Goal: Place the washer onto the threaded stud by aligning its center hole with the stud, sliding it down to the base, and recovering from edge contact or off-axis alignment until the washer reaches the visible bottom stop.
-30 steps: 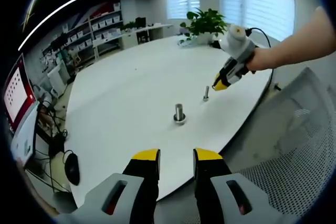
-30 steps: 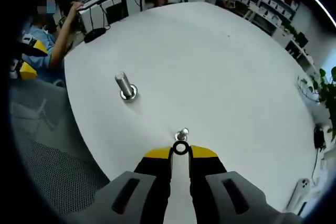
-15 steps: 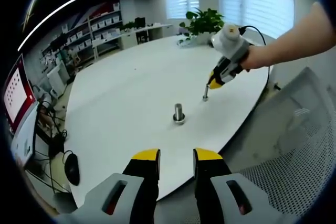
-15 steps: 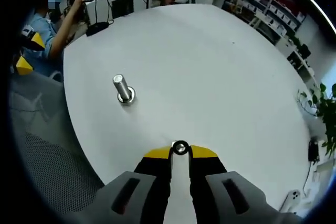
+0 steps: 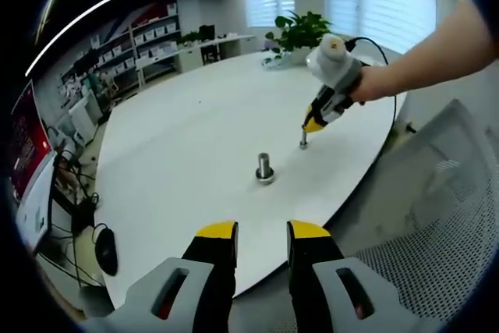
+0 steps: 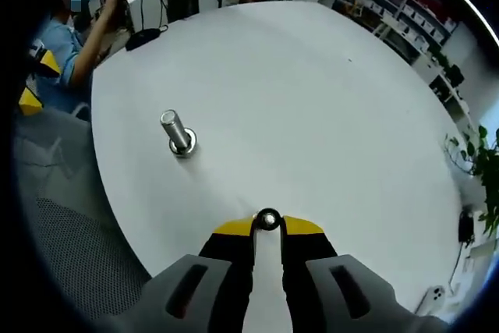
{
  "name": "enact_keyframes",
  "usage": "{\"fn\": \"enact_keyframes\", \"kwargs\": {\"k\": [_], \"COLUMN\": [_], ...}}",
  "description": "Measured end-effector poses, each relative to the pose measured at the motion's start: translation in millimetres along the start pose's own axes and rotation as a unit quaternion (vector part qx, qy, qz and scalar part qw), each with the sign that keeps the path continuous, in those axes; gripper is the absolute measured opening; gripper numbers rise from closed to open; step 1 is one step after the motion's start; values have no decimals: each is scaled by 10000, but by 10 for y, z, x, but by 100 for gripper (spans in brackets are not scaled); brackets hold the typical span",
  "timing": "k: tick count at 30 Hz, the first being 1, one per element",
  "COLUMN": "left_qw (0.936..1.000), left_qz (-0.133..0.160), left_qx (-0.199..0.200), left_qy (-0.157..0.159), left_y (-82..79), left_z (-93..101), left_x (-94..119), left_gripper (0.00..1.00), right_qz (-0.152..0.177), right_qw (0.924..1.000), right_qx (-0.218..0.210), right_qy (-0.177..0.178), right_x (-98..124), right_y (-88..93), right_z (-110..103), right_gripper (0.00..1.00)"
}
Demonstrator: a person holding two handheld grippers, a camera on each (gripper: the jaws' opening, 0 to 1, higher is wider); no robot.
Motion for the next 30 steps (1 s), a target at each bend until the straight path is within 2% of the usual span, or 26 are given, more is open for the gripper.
{"fn": "enact_keyframes", "kwargs": {"k": [2,3,9,13,21,24,30], "left_qw": [10000,10000,10000,10000,10000,10000,10000], "left_qz": [-1,-1,-1,-6,-38,-46,-63], "left_qx": [5,5,31,42,29,21,-16], "left_qy": [1,-1,-7,-11,6,12,50], "left_y": [0,-1,1,3,11,12,13], "left_z": [1,1,-5,-8,-1,2,18], "left_x": [2,2,0,0,-4,-5,-14], "left_gripper": [23,23,23,23,23,23,23], "right_qz": [-33,-159,-230,-315,-277,-177,268], "right_qw": [10000,9999,9996,9994,9993,9996,9992], "right_qx": [-24,-12,164,122,162,111,-170], "right_qy": [-38,-47,-98,-122,-182,-198,-235], "right_x": [-18,-32,-50,-114,-86,-16,255], "right_y": [-13,10,46,71,172,220,288], "right_z": [1,-1,-26,-32,-92,-89,-59], "right_gripper": [14,14,15,17,20,20,21]}}
Point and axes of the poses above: the point that each gripper's makers call its tool centre point, and the gripper's own axes: x roughly backward along the fingers, z roughly to its right, y roughly out of its underside, the point moved 5 cm from there along x, roughly backward along the fingers, and after that the axes turned 13 degrees about -x, right-handed, at the moved point
